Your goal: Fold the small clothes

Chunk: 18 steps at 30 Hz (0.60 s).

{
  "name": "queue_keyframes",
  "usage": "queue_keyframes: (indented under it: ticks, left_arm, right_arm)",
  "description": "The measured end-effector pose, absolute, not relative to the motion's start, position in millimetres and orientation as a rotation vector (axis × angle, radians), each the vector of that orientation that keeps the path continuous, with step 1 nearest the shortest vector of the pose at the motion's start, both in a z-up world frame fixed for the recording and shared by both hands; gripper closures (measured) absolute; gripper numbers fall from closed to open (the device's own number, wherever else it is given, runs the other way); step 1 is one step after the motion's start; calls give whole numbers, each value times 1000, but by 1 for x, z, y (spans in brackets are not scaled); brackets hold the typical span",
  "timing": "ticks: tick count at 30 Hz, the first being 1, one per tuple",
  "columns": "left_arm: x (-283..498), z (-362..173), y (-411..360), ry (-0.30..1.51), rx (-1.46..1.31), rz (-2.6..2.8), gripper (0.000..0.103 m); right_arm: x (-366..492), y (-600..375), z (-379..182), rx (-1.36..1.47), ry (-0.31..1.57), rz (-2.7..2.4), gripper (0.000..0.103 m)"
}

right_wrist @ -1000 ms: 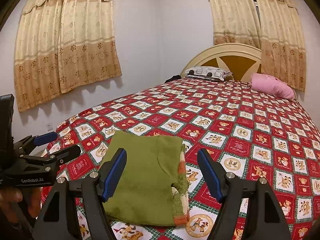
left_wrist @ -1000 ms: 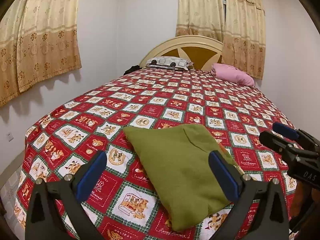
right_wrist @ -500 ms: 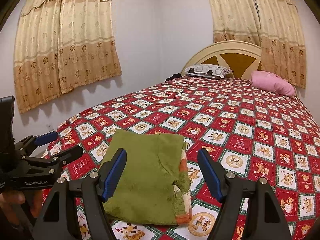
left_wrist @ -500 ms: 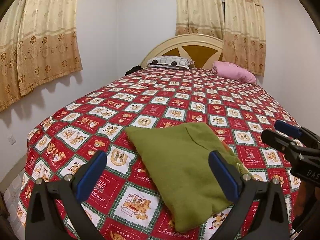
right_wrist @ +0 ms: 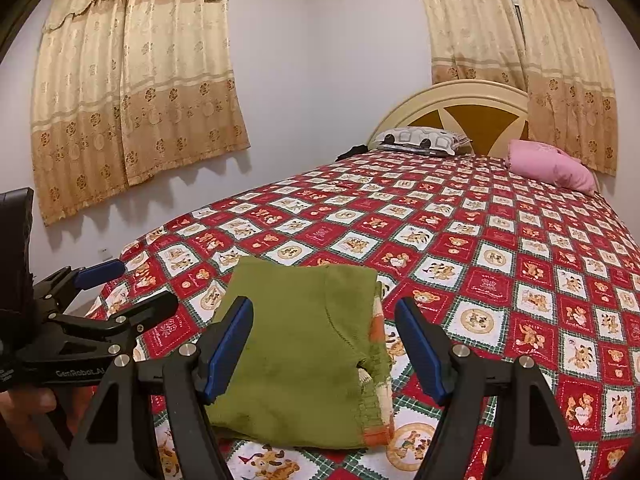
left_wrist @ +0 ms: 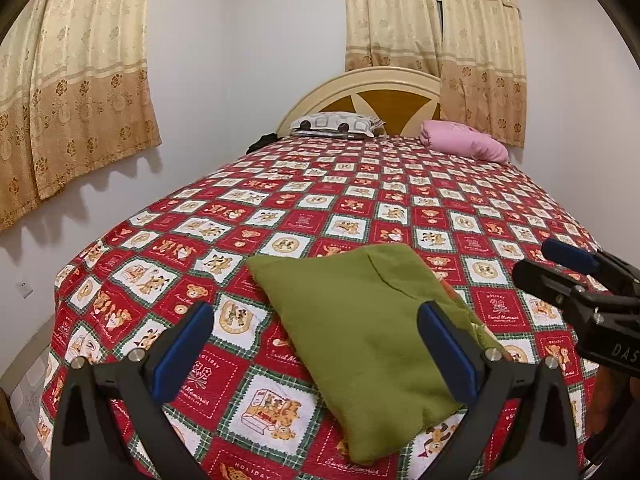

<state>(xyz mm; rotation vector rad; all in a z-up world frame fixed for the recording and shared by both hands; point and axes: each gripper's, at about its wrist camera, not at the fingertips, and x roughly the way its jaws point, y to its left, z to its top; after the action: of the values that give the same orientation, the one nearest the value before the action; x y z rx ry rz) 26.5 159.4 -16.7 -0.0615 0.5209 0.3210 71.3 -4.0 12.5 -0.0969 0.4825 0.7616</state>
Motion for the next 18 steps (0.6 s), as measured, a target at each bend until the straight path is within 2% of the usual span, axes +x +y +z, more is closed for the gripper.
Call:
queue_keyframes:
  ticks: [18]
  left_arm:
    - [26,-15,164,527,-64,348,0]
  right_arm:
    - [65,-2,20,-103,460,773,29]
